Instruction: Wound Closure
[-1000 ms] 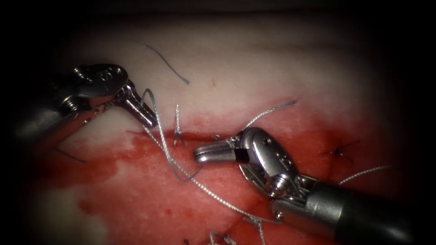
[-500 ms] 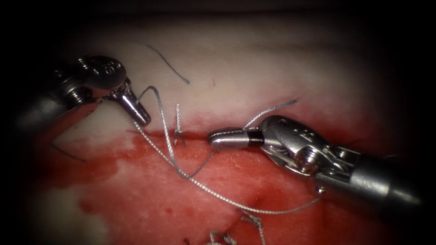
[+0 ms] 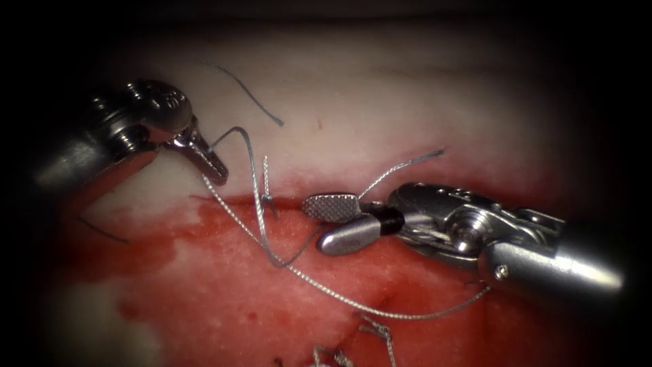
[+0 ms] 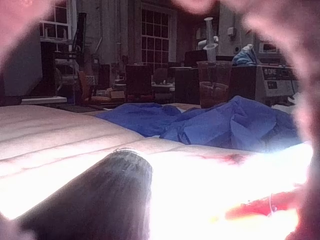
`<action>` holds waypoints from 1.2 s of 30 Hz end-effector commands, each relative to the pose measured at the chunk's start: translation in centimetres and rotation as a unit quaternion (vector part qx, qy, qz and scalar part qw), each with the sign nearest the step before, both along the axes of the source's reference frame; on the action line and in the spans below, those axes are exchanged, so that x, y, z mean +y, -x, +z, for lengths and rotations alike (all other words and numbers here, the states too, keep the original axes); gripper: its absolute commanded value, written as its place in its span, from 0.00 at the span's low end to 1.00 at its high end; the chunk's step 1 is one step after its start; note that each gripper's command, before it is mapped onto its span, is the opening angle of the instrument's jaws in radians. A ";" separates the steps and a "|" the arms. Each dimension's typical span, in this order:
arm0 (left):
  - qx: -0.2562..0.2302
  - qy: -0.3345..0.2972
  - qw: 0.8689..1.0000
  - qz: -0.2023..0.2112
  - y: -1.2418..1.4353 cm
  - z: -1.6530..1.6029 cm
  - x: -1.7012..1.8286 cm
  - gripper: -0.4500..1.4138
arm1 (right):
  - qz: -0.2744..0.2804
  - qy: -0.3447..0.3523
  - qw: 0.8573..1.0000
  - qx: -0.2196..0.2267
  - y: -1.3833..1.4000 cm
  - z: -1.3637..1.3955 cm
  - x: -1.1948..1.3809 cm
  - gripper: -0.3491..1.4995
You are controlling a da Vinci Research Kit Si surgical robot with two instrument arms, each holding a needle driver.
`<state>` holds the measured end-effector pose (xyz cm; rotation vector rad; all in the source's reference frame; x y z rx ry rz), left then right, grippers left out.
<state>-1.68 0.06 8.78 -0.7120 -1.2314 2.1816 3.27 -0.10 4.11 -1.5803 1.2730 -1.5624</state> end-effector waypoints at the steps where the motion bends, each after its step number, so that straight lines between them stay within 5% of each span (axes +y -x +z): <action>1: -0.007 0.001 1.000 -0.005 0.01 -0.11 0.14 0.00 | 0.005 0.002 1.000 0.002 -0.05 -0.06 0.18 0.60; 3: -0.020 -0.008 1.000 -0.011 0.01 -0.13 0.16 0.00 | 0.008 0.001 1.000 0.000 -0.05 -0.03 0.22 0.54; 9: -0.095 -0.046 0.994 -0.004 0.04 -0.14 0.12 0.00 | 0.009 0.003 1.000 -0.001 -0.08 0.00 0.20 0.61; 13: -0.118 -0.061 0.991 0.006 0.09 -0.17 0.07 0.00 | 0.009 0.004 1.000 -0.001 -0.08 0.01 0.21 0.76; 16: -0.133 -0.069 0.989 0.001 0.10 -0.23 0.08 0.00 | 0.014 0.021 1.000 0.002 -0.09 0.04 0.22 0.74; 36: -0.145 -0.076 0.987 0.003 0.12 -0.31 0.03 0.00 | 0.013 0.028 1.000 0.001 -0.18 0.07 0.12 0.77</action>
